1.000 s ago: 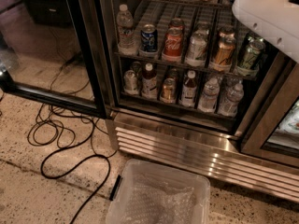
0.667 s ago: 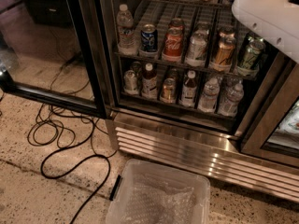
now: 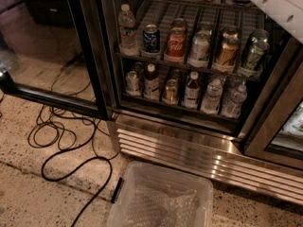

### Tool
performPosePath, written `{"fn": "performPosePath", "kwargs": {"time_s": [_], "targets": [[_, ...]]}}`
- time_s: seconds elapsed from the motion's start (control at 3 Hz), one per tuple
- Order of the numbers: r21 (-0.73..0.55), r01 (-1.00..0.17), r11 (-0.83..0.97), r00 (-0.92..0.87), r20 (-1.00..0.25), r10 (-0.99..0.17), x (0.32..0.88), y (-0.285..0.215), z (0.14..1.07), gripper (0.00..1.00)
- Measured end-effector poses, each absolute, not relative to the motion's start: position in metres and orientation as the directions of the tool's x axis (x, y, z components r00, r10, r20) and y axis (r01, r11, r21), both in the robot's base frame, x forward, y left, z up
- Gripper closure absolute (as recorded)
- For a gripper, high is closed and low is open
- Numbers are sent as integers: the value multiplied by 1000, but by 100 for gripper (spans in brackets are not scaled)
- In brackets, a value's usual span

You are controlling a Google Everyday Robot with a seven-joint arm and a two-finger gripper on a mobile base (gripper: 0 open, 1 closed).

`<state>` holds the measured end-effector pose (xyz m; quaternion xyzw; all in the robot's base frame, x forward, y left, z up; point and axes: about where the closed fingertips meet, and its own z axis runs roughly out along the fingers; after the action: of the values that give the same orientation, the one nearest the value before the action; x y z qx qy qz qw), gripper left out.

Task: Pick redbull can from top shelf of fridge

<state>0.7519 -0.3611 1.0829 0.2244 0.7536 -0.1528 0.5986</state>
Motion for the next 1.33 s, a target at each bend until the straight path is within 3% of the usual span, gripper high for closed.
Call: {"fn": "performPosePath", "kwargs": {"time_s": [1.33], "targets": [[149, 559, 816, -310, -875, 372, 743, -369, 1085, 100]]}}
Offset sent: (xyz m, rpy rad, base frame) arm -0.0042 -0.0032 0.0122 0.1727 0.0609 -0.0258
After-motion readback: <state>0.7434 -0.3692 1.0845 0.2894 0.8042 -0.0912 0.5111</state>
